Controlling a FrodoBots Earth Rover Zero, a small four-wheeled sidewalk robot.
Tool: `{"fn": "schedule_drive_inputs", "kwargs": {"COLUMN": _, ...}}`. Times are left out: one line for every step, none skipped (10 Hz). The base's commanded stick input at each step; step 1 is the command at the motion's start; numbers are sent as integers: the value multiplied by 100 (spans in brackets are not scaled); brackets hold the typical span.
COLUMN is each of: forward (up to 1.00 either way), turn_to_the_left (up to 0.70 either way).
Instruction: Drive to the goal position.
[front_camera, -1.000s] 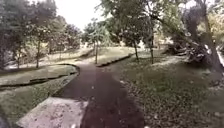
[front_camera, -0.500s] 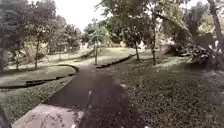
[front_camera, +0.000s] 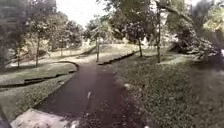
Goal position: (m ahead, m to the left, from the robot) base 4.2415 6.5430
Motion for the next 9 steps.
{"fn": "schedule_drive_inputs", "kwargs": {"forward": 50, "turn_to_the_left": 0}}
{"fn": "schedule_drive_inputs", "kwargs": {"forward": 50, "turn_to_the_left": 0}}
{"fn": "schedule_drive_inputs", "kwargs": {"forward": 50, "turn_to_the_left": 4}}
{"fn": "schedule_drive_inputs", "kwargs": {"forward": 50, "turn_to_the_left": 46}}
{"fn": "schedule_drive_inputs", "kwargs": {"forward": 50, "turn_to_the_left": 0}}
{"fn": "schedule_drive_inputs", "kwargs": {"forward": 50, "turn_to_the_left": 0}}
{"fn": "schedule_drive_inputs", "kwargs": {"forward": 50, "turn_to_the_left": 0}}
{"fn": "schedule_drive_inputs", "kwargs": {"forward": 50, "turn_to_the_left": 0}}
{"fn": "schedule_drive_inputs", "kwargs": {"forward": 50, "turn_to_the_left": 0}}
